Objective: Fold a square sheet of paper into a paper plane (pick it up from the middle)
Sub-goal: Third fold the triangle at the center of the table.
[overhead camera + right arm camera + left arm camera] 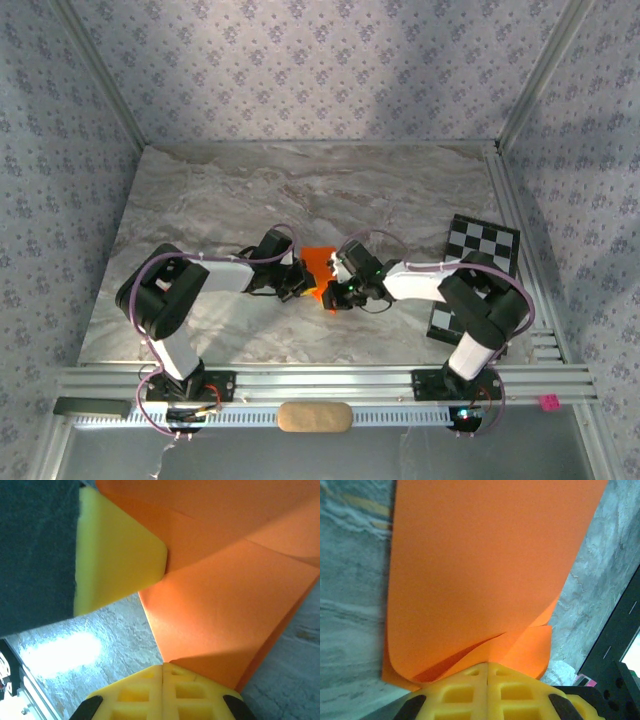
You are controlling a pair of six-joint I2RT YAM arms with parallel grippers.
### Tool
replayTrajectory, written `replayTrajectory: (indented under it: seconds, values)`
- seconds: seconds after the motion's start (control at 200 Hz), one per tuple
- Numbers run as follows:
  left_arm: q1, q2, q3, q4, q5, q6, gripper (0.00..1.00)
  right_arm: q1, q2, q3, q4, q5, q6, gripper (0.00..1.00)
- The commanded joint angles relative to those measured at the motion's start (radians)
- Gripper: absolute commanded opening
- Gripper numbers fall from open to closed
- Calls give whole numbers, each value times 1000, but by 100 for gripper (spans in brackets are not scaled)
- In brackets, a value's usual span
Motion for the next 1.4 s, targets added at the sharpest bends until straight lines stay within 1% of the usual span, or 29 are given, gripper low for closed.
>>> replayTrajectory:
  seconds: [0.0,0.18,0.45,0.635,0.765,0.845,0.969,1.114,1.254,1.399]
  values:
    - [1,29,-16,-93,-56,19,0,-5,-31,-47,-58,-9,0,5]
    - [2,32,-20,-89,-58,17,0,-5,-69,-98,-62,-25,0,5]
    - [3,35,-23,-85,-58,14,0,-5,-133,-163,-87,-12,0,5]
    - [3,36,-23,-78,-52,11,0,-6,-208,-147,-125,-6,0,5]
    - [3,34,-28,-74,-51,9,0,-7,-254,-100,-107,-20,26,5]
    - [2,33,-30,-71,-51,8,0,-12,-230,-62,-95,-26,26,5]
    - [3,32,-31,-70,-52,9,0,-30,-146,-8,-56,-26,63,6]
    - [2,32,-29,-69,-50,8,0,-29,-51,41,-1,-58,98,7]
    - [2,35,-25,-65,-48,9,0,-30,9,43,11,-55,114,7]
    - [3,34,-24,-52,-39,8,0,-38,27,6,12,-40,121,7]
